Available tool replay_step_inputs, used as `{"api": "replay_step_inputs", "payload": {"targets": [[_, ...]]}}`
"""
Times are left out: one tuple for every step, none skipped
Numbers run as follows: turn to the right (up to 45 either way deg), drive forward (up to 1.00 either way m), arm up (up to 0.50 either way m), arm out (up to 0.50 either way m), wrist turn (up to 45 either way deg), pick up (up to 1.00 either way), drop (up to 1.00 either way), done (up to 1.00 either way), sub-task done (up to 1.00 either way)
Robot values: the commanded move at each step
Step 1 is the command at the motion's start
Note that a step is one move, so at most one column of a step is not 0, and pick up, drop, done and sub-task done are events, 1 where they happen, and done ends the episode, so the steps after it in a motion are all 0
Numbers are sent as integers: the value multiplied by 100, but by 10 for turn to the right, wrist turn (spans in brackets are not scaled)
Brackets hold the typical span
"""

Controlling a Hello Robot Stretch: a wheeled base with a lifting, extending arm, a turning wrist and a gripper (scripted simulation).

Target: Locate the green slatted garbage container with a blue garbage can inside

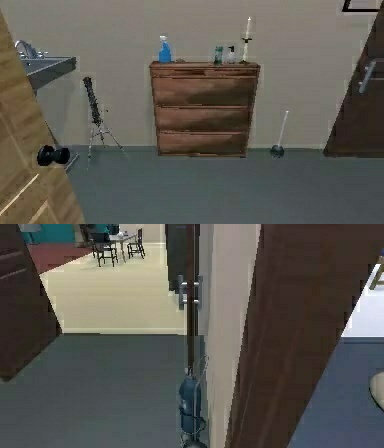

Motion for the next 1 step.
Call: {"api": "replay_step_inputs", "payload": {"targets": [[450, 0, 0, 0, 0, 0, 0, 0, 0]]}}
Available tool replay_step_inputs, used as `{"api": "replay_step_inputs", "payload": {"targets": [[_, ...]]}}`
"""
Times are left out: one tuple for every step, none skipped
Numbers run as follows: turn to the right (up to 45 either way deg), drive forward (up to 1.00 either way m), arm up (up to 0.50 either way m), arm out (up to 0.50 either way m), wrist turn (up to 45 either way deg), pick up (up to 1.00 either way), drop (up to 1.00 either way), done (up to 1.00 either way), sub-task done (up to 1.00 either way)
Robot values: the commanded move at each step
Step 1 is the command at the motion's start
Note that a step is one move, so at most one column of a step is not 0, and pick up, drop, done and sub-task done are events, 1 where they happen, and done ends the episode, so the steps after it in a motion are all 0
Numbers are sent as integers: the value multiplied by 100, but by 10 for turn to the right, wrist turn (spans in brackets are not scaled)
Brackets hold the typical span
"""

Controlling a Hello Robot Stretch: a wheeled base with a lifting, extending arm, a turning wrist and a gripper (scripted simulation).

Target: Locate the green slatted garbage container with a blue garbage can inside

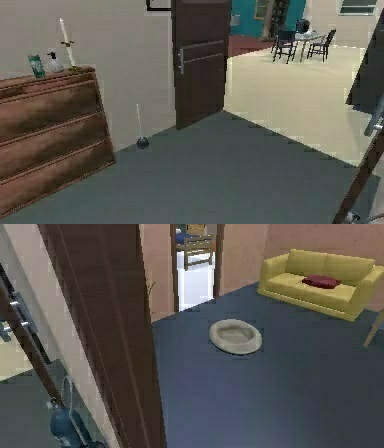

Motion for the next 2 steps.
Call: {"api": "replay_step_inputs", "payload": {"targets": [[300, 0, 0, 0, 0, 0, 0, 0, 0], [0, 100, 0, 0, 0, 0, 0, 0, 0]]}}
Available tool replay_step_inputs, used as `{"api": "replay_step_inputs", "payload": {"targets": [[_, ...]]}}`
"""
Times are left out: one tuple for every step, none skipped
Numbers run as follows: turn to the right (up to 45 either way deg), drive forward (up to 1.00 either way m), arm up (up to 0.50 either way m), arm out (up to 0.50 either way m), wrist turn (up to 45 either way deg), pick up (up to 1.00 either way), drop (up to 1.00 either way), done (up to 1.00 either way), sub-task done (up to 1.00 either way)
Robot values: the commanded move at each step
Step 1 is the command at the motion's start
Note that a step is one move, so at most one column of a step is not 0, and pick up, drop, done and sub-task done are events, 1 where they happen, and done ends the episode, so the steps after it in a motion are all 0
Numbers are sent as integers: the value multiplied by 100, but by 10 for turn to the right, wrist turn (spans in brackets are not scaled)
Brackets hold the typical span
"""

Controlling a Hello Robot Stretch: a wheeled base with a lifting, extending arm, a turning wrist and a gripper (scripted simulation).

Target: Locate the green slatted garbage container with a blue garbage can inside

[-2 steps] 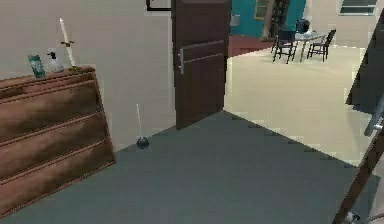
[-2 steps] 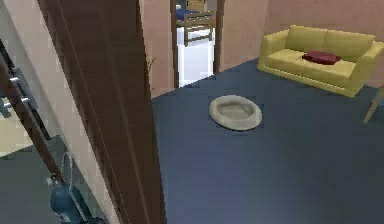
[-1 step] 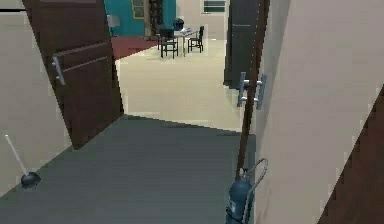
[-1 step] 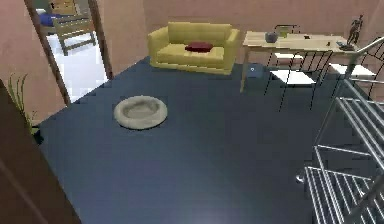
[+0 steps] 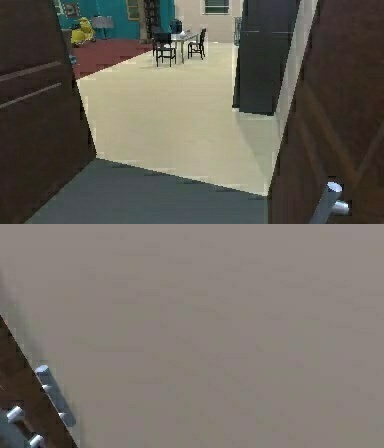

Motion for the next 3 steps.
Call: {"api": "replay_step_inputs", "payload": {"targets": [[0, 100, 0, 0, 0, 0, 0, 0, 0], [0, 100, 0, 0, 0, 0, 0, 0, 0], [0, 70, 0, 0, 0, 0, 0, 0, 0]]}}
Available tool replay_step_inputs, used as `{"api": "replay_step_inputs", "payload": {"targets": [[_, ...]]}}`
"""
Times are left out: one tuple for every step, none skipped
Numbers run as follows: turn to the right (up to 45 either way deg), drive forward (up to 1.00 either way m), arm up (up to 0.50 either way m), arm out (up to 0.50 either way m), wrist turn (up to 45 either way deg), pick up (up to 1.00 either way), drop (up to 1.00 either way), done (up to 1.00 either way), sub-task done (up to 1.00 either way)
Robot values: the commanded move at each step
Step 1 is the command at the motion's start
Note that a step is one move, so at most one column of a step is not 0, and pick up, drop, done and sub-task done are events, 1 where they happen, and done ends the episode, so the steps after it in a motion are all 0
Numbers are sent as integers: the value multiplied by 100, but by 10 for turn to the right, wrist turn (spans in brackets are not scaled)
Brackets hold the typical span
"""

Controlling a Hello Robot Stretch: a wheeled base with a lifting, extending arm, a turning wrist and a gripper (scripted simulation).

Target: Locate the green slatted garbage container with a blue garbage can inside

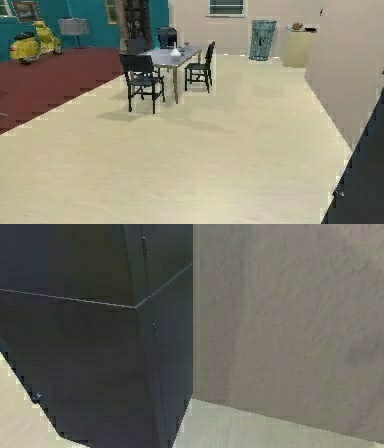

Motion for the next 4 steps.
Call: {"api": "replay_step_inputs", "payload": {"targets": [[150, 0, 0, 0, 0, 0, 0, 0, 0], [0, 100, 0, 0, 0, 0, 0, 0, 0], [0, 35, 0, 0, 0, 0, 0, 0, 0], [30, 0, 0, 0, 0, 0, 0, 0, 0]]}}
